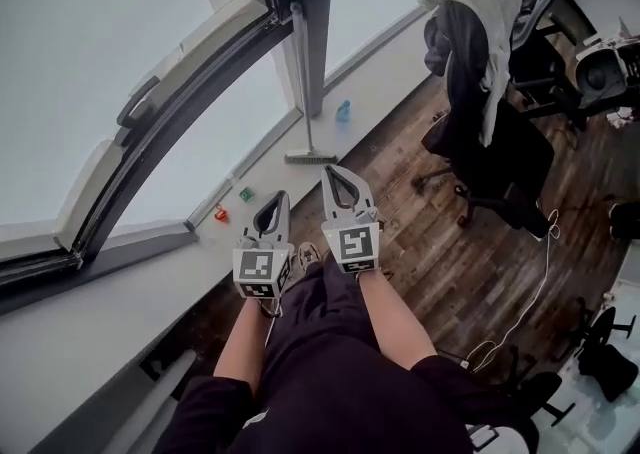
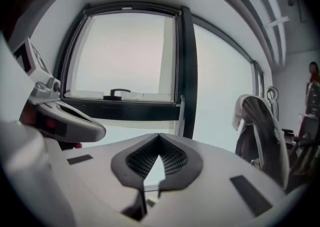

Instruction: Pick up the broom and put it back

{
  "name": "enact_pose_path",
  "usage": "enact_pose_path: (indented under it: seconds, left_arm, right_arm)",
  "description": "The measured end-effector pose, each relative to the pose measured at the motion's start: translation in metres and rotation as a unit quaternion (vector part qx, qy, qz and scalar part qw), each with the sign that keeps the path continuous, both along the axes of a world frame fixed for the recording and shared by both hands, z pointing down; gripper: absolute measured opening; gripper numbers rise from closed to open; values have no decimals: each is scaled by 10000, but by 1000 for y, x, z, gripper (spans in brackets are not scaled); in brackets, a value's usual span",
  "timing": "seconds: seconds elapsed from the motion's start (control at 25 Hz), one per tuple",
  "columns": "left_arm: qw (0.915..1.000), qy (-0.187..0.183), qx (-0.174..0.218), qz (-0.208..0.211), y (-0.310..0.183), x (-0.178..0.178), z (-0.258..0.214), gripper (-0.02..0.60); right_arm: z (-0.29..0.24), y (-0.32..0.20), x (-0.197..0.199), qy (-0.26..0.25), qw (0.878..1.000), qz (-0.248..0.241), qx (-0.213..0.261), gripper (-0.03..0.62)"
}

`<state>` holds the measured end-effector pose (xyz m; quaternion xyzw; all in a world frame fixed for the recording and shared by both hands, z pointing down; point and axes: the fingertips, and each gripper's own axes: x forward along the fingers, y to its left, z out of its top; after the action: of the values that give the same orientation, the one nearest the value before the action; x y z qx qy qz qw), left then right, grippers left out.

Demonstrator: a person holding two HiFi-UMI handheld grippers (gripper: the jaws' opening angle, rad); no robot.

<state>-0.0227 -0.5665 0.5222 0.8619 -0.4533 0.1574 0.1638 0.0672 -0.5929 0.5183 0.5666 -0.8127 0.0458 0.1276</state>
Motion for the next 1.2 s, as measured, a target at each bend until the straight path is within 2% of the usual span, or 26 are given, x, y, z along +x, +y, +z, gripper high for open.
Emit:
enact_pose_path:
  seconds: [0.16, 0.4, 0.72, 0.96, 1.12, 1.2]
  left_arm:
    - [9992, 50, 74, 390, 39, 24, -18, 0]
    - [9974, 324, 125, 626, 78, 78, -37, 0]
    - [9977, 487, 384, 288, 142, 140, -63, 0]
    - [9963, 556, 578, 323, 209, 187, -90, 0]
    - [9947, 558, 783, 361, 239, 210, -110, 0]
    - [9939, 548, 866, 416, 250, 218, -114, 0]
  right_arm:
    - [-34, 52, 19, -55, 9999, 136, 80, 21]
    - [-61, 103, 56, -269, 9993, 241, 78, 21]
    - [-94, 170, 104, -99, 9990, -171, 406, 21]
    - [-121, 228, 155, 208, 9971, -273, 672, 21]
    - [-140, 266, 172, 42, 9957, -237, 896, 21]
    - [-144, 280, 178, 114, 9952, -164, 962, 21]
